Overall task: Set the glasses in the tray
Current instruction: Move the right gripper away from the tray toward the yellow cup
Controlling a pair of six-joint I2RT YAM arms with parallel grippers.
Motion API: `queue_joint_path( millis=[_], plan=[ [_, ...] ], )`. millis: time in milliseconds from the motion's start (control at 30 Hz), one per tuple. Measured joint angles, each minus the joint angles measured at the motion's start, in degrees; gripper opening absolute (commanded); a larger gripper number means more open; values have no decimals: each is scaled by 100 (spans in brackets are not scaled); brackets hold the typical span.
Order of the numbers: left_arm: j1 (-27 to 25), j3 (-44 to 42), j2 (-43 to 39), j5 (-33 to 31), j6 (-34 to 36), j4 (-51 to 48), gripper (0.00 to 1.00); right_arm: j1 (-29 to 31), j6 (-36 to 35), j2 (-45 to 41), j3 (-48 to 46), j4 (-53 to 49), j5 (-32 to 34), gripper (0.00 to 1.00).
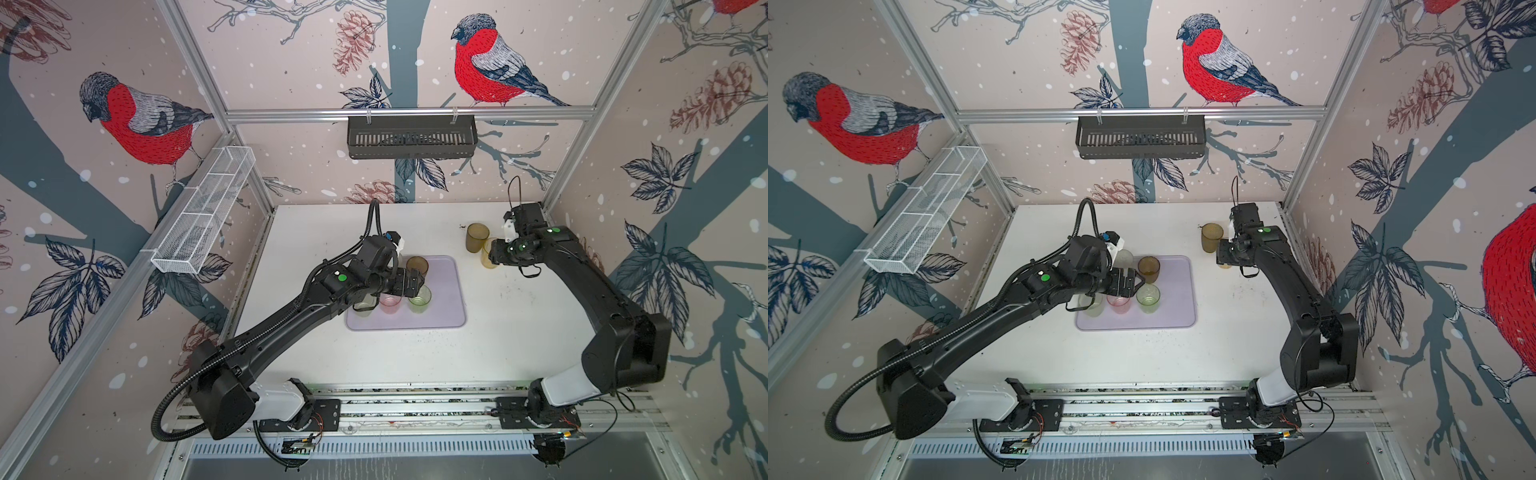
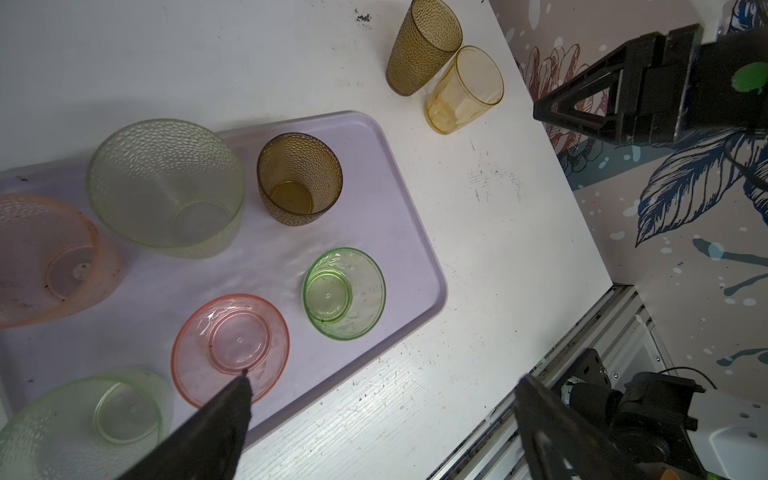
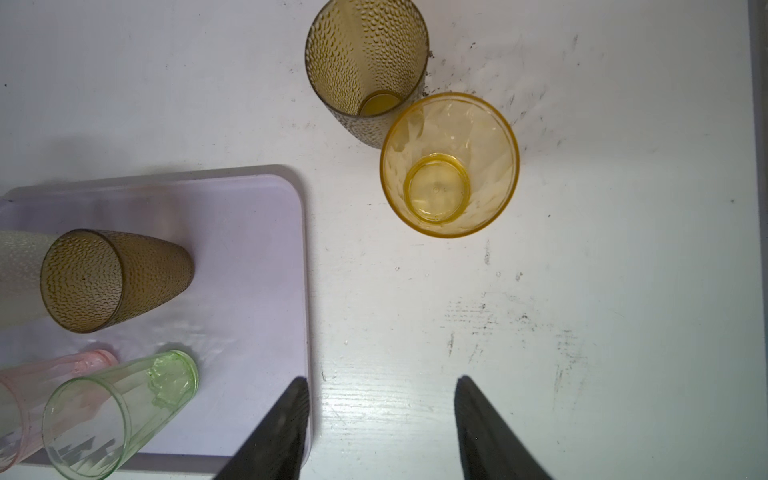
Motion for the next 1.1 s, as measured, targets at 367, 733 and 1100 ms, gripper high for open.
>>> queue_joint_path(
  millis=[367,733,1100],
  plan=[
    [-345,796,704,13,203,-9,98,-568,-142,50,-184,308,-437,63],
    [-426,1207,1093,15,385,-103,98,-916,-177,190,-328,568,-632,63],
    [-433,1244,1091,7,457,-118,98,-951,-295,612,-293,739,-645,63]
  ],
)
